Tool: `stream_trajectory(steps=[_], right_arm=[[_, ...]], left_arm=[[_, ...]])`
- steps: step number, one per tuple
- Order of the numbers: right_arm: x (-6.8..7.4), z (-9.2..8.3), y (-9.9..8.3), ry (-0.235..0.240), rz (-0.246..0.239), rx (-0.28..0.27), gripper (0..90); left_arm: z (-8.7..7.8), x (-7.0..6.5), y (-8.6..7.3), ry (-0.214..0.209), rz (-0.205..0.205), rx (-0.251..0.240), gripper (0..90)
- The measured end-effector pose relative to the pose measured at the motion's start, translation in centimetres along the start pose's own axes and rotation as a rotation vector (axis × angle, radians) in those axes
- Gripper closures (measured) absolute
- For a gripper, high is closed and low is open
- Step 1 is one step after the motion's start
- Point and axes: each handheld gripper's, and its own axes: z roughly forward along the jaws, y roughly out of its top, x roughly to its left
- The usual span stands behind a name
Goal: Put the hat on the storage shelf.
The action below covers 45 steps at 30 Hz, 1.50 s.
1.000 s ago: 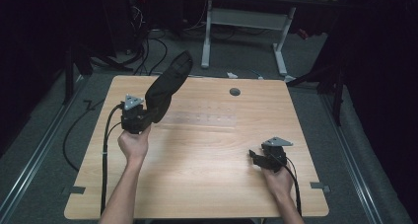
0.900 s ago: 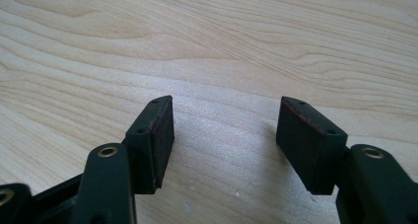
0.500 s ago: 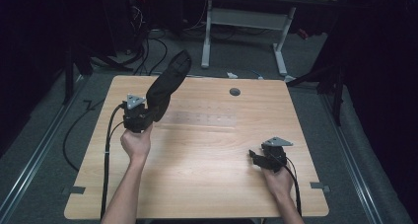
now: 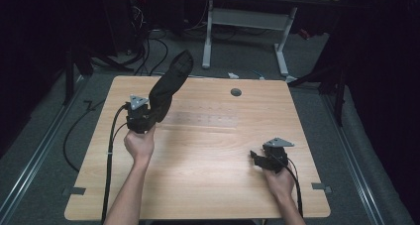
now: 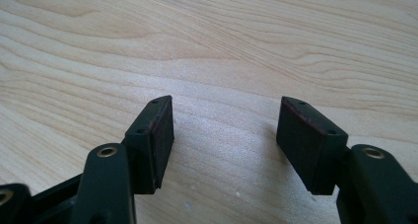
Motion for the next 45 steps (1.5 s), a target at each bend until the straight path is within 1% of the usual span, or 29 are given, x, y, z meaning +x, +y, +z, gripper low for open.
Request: stream_trajectory(steps=[2, 4, 7, 11, 18, 22, 26, 29, 35, 37, 40, 43, 45], right_arm=[[0.0, 0.0, 0.0, 0.0, -0.002, 0.0, 39.5], [-0.1, 0.0, 0.0, -0.001, -0.009, -0.002, 39.4], [0.0, 0.0, 0.0, 0.0, -0.007, -0.001, 39.2], [0.0, 0.0, 0.0, 0.0, -0.007, -0.001, 39.1], [0.0, 0.0, 0.0, 0.001, -0.005, 0.0, 39.1], [0.0, 0.0, 0.0, 0.001, -0.004, 0.0, 39.1], [0.0, 0.0, 0.0, 0.002, -0.005, 0.0, 39.1], [0.0, 0.0, 0.0, 0.002, -0.005, 0.0, 39.1], [0.0, 0.0, 0.0, 0.003, -0.005, 0.0, 39.1], [0.0, 0.0, 0.0, 0.003, -0.006, 0.0, 39.0], [0.0, 0.0, 0.0, 0.003, -0.006, 0.0, 39.0], [0.0, 0.0, 0.0, 0.003, -0.006, 0.0, 39.0], [0.0, 0.0, 0.0, 0.003, -0.006, 0.0, 39.0]], left_arm=[[0.1, -0.1, 0.0, 0.01, -0.006, -0.005, 85.6], [0.1, -0.2, -0.1, 0.021, -0.001, -0.009, 85.7], [0.2, -0.4, -0.1, 0.032, -0.009, -0.011, 85.6], [0.4, -0.5, -0.6, 0.041, 0.009, -0.003, 85.5], [0.6, 0.1, -1.4, 0.042, -0.005, 0.006, 85.4], [0.8, 0.5, -2.0, 0.048, -0.012, 0.031, 85.3], [0.9, 0.8, -2.6, 0.052, -0.014, 0.041, 85.2], [0.8, 0.8, -2.7, 0.046, -0.018, 0.036, 85.1], [0.6, 0.7, -3.1, 0.025, -0.027, 0.051, 81.9], [0.5, 0.5, -3.3, 0.014, -0.013, 0.059, 80.0], [0.5, 0.4, -3.5, 0.008, -0.006, 0.065, 77.5], [0.3, 0.5, -3.5, -0.007, -0.024, 0.072, 74.5], [0.1, 0.6, -3.6, -0.017, -0.039, 0.084, 69.8]])
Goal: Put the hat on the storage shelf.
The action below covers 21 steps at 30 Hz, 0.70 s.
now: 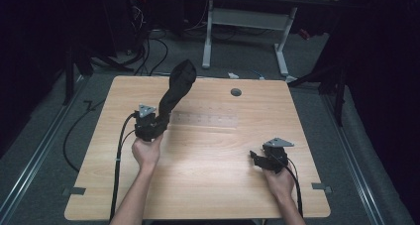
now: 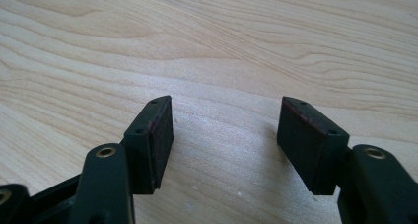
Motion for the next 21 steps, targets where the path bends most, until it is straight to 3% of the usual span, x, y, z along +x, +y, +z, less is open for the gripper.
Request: stream_trajectory(steps=[10, 21], right_arm=[[0.0, 0.0, 0.0, 0.0, 0.0, 0.0, 38.9], [0.0, 0.0, 0.0, -0.001, 0.0, 0.0, 38.9]], left_arm=[[-0.9, -0.2, -0.1, -0.028, 0.036, 0.017, 47.8], [-2.8, -0.1, 0.4, -0.064, 0.054, 0.031, 39.3]])
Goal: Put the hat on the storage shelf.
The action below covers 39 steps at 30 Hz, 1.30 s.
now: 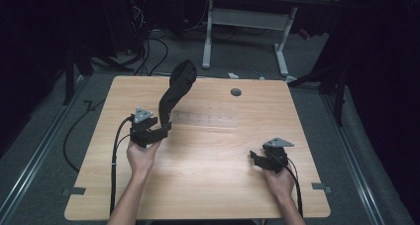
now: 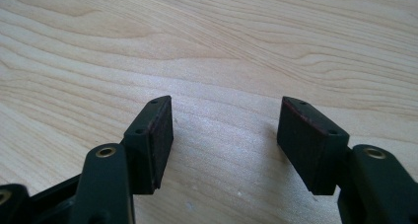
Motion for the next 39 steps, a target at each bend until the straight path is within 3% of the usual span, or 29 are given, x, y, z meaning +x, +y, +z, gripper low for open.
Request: stream_trajectory(steps=[10, 20, 39], right_arm=[[0.0, 0.0, 0.0, 0.0, 0.002, 0.0, 38.9], [0.0, 0.0, 0.0, 0.0, 0.001, 0.0, 38.8], [0.0, 0.0, 0.0, 0.0, 0.001, 0.0, 38.9]], left_arm=[[-2.0, 0.7, 0.1, -0.005, 0.003, 0.015, 38.5], [-3.3, 1.1, -1.1, -0.011, 0.019, 0.035, 38.1], [-4.6, 2.8, -3.0, 0.003, -0.023, 0.054, 37.9]])
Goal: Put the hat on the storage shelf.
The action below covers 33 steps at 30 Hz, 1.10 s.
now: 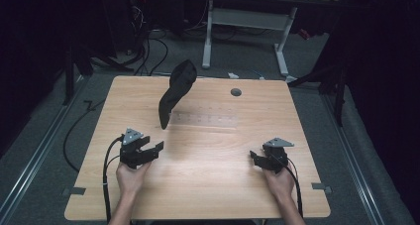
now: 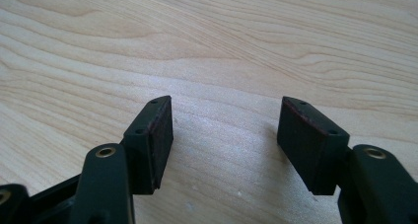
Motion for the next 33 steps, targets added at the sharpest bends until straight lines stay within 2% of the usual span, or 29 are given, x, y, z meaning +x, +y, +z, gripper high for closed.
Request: stream_trajectory(steps=[8, 15, 24, 33], right_arm=[[0.0, 0.0, 0.0, 0.0, 0.0, 0.0, 38.8], [0.0, 0.0, 0.0, 0.0, -0.001, 0.0, 38.8], [0.0, 0.0, 0.0, 0.0, -0.001, 0.0, 38.8], [0.0, 0.0, 0.0, 0.0, 0.0, 0.0, 38.8]], left_arm=[[-0.2, 0.8, -1.0, 0.015, 0.0, 0.011, 37.2], [-0.1, 1.1, -1.4, 0.013, -0.023, 0.017, 36.8], [0.0, 1.3, -2.2, 0.016, -0.009, 0.037, 36.6], [0.3, 1.9, -3.4, 0.05, 0.031, 0.05, 36.6]])
